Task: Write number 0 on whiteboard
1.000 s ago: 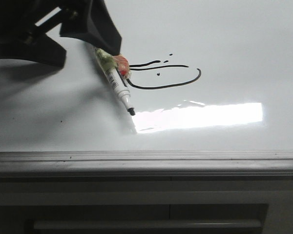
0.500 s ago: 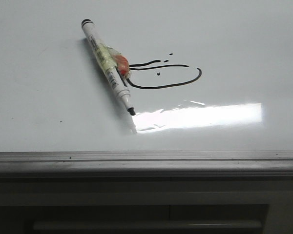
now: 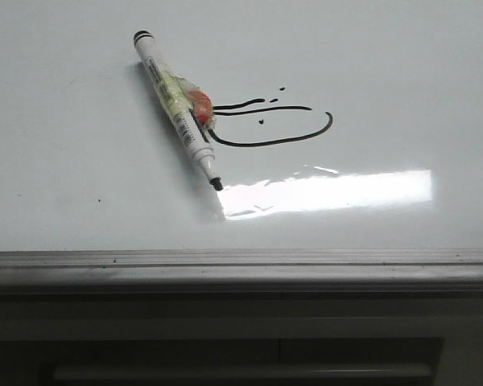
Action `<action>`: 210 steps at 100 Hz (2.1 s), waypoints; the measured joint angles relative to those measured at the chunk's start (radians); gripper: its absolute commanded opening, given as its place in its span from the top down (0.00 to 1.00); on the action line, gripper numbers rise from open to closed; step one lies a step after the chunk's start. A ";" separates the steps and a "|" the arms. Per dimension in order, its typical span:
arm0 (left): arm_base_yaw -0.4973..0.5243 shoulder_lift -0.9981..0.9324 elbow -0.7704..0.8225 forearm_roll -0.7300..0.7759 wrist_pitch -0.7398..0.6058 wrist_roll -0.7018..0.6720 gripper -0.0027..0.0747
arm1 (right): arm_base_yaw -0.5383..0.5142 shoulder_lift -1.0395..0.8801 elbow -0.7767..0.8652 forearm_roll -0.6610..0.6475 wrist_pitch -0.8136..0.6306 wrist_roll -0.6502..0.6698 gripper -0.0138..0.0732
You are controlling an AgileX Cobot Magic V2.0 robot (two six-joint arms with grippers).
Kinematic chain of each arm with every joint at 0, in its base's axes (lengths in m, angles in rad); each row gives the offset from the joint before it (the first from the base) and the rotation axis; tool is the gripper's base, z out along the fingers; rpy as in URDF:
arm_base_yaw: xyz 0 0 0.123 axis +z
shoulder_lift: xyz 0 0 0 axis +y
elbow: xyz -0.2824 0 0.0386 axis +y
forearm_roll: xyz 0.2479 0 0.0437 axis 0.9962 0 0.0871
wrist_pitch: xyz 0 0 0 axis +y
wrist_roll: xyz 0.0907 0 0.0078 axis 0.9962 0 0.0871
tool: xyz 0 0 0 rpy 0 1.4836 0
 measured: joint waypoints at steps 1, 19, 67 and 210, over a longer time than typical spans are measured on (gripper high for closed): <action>0.000 0.000 0.001 0.000 0.000 0.002 0.99 | 0.000 0.000 0.000 0.000 0.000 0.000 0.91; -0.002 0.000 0.006 0.000 0.000 0.002 0.99 | 0.000 0.000 0.000 0.000 0.000 0.002 0.91; 0.014 -0.051 0.053 0.047 -0.031 0.183 0.99 | 0.000 0.000 0.000 0.000 -0.002 0.002 0.91; 0.864 -0.253 0.430 -0.710 -0.358 0.872 0.99 | 0.000 0.000 0.000 0.000 -0.002 0.004 0.91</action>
